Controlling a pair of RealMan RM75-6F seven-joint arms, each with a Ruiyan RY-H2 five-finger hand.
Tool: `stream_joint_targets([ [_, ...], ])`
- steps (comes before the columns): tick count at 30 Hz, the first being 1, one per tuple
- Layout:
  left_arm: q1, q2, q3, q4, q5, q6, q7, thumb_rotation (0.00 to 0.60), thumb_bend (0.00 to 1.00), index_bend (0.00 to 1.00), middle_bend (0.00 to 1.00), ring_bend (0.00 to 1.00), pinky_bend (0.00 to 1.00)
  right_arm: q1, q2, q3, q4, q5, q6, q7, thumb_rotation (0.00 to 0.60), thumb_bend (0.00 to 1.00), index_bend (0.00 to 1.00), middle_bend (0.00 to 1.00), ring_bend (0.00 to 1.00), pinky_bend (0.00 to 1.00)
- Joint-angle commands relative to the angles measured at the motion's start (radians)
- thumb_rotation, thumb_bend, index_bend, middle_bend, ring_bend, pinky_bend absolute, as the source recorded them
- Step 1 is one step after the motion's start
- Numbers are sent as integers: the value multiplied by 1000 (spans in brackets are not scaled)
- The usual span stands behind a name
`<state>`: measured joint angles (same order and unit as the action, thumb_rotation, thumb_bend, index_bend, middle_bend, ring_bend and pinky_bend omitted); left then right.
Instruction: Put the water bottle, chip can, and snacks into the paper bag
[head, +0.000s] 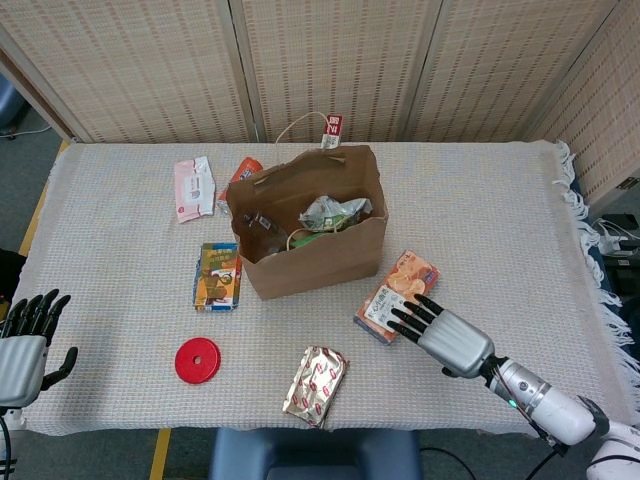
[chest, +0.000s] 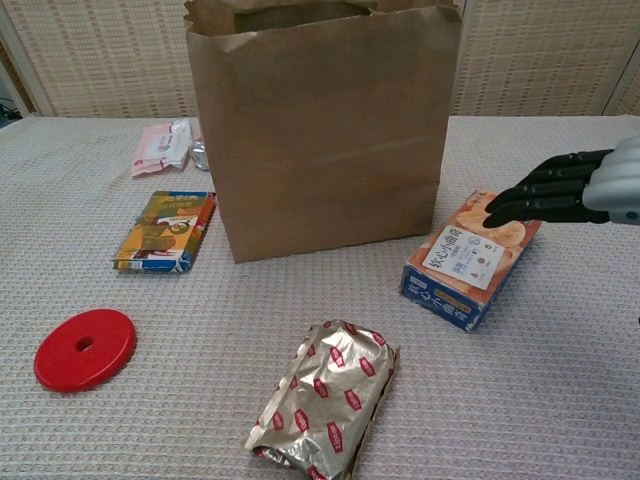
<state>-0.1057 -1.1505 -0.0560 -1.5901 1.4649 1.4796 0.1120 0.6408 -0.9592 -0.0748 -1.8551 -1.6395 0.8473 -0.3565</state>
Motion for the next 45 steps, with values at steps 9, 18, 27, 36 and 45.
stream_joint_targets([
  [9,0,2,1,0,2,-2,-9,600,399,72,0,0,0,78,-182,72,63,274,-137,-292,600,0,0,0,0,6],
  [18,-2,6,2,1,5,-6,-21,600,398,72,0,0,0,115,-291,87,113,425,-101,-433,600,0,0,0,0,0],
  [27,-3,8,3,2,7,-8,-27,600,398,73,0,0,0,153,-372,87,169,555,-69,-511,600,0,0,0,0,0],
  [36,-3,9,3,3,8,-8,-32,600,398,75,0,0,0,207,-436,78,202,691,-35,-592,600,0,0,0,0,0],
  [45,-3,10,4,3,8,-9,-34,600,400,74,0,0,0,253,-459,43,194,796,-6,-656,600,0,0,0,0,0],
])
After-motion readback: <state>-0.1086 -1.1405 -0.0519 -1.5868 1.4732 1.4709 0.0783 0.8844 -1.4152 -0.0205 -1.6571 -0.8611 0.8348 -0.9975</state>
